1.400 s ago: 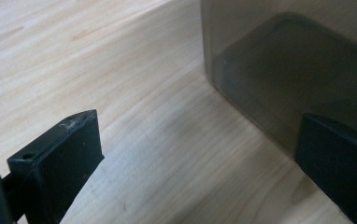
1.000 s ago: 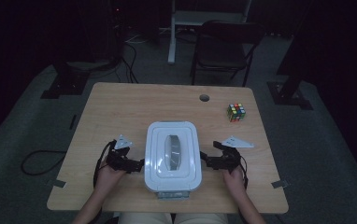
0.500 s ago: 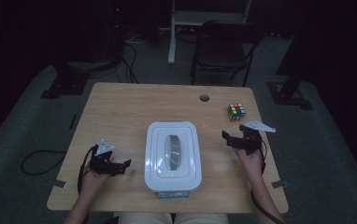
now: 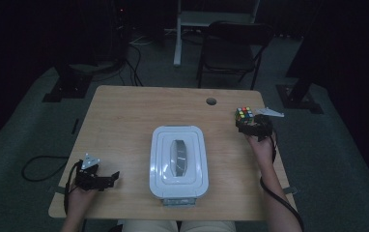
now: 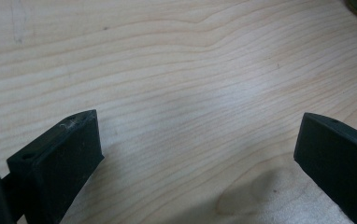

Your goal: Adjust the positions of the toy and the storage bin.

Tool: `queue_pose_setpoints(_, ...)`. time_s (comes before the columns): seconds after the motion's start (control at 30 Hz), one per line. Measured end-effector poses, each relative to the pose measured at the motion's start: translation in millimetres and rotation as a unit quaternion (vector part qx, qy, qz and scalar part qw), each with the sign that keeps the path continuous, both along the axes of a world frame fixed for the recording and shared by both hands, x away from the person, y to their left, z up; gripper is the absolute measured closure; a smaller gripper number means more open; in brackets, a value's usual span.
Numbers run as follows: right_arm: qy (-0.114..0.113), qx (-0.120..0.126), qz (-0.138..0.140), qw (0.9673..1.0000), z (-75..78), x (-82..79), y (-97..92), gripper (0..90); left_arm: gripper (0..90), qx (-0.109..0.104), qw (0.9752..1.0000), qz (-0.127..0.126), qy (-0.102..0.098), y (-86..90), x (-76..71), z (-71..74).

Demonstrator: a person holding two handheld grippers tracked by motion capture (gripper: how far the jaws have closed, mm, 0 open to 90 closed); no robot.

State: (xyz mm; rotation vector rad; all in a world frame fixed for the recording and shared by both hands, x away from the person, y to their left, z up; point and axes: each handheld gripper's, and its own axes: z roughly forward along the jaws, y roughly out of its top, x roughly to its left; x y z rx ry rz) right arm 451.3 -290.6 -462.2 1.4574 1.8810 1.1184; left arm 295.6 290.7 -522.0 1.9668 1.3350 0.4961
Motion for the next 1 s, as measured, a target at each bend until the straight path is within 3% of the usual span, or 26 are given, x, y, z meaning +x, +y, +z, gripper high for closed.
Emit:
queue_pose_setpoints(0.33, 0.028, 0.002, -0.030, 0.9991, -6.0, 29.3, -7.6, 12.2, 1.6, 0.019, 0.9997, 0.006, 0.013, -1.9, 1.4, -1.2)
queue_pose_setpoints(0.37, 0.031, -0.004, -0.038, 0.9988, -10.6, 33.7, -8.0, 12.1, 1.6, 0.026, 0.9996, 0.005, 0.013, -3.0, 1.3, -1.2)
queue_pose_setpoints(0.4, 0.035, -0.004, -0.038, 0.9987, -12.3, 35.6, -8.3, 12.1, 1.6, 0.047, 0.9988, 0.003, 0.012, -6.4, 1.0, -1.7)
queue_pose_setpoints(0.43, 0.039, -0.007, -0.040, 0.9984, -14.6, 37.9, -7.9, 12.1, 1.5, 0.051, 0.9986, 0.001, 0.012, -7.9, 0.8, -1.8)
queue_pose_setpoints(0.57, 0.054, -0.021, -0.050, 0.9971, -22.8, 46.6, -7.4, 12.1, 1.6, 0.050, 0.9986, 0.001, 0.012, -7.9, 0.8, -1.8)
queue_pose_setpoints(0.8, 0.065, -0.019, -0.052, 0.9963, -25.9, 62.5, -9.6, 12.1, 1.6, 0.050, 0.9986, 0.002, 0.012, -8.0, 0.8, -1.9)
queue_pose_setpoints(1.0, 0.086, -0.033, -0.058, 0.9941, -33.6, 71.4, -7.6, 13.8, 1.6, 0.051, 0.9986, 0.002, 0.013, -8.1, 0.7, -1.8)
